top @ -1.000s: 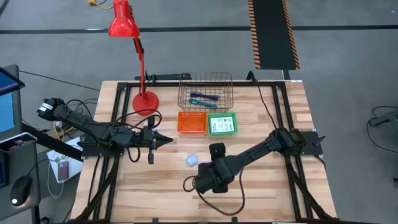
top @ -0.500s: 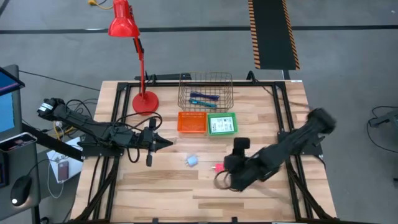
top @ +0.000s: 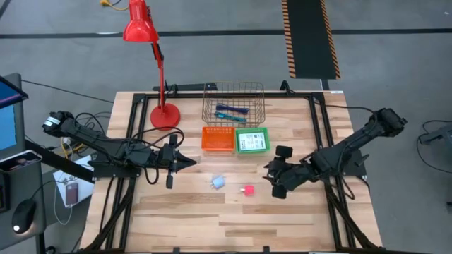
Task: Pick and place items into bin
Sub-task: Put the pink charger adapter into the orange bin
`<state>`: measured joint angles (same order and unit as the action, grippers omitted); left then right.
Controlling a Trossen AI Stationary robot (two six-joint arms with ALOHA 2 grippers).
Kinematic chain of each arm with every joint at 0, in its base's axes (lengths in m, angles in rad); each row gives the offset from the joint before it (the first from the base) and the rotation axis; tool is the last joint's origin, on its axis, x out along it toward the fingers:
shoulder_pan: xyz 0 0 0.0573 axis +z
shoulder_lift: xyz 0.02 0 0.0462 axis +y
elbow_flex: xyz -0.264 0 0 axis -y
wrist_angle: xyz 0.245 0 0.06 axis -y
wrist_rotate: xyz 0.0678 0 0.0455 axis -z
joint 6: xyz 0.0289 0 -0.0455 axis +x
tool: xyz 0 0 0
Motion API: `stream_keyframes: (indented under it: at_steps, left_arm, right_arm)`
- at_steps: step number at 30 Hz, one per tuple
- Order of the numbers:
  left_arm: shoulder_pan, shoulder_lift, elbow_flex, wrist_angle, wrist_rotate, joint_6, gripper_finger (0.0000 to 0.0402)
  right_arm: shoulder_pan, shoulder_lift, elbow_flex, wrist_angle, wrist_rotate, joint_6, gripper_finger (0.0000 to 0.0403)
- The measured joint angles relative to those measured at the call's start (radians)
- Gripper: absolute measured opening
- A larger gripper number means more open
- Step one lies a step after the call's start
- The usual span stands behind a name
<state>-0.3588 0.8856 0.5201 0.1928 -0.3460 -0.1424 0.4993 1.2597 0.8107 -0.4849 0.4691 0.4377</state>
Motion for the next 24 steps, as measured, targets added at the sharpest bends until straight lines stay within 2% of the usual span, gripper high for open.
stream_keyframes:
  at_steps: [6,13,24]
  left_arm:
    - [0.0,0.0,0.0,0.0,-0.016,0.015,0.0]
    - [0.0,0.0,0.0,0.01,-0.044,0.064,0.0]
    - [0.0,0.0,0.0,0.01,-0.045,0.097,0.0]
  right_arm:
    - [-0.007,0.071,-0.025,0.05,-0.022,0.056,0.017]
    - [0.074,0.171,-0.149,0.387,-0.013,-0.018,0.017]
    - [0.176,0.272,-0.367,0.854,0.174,0.105,0.0175]
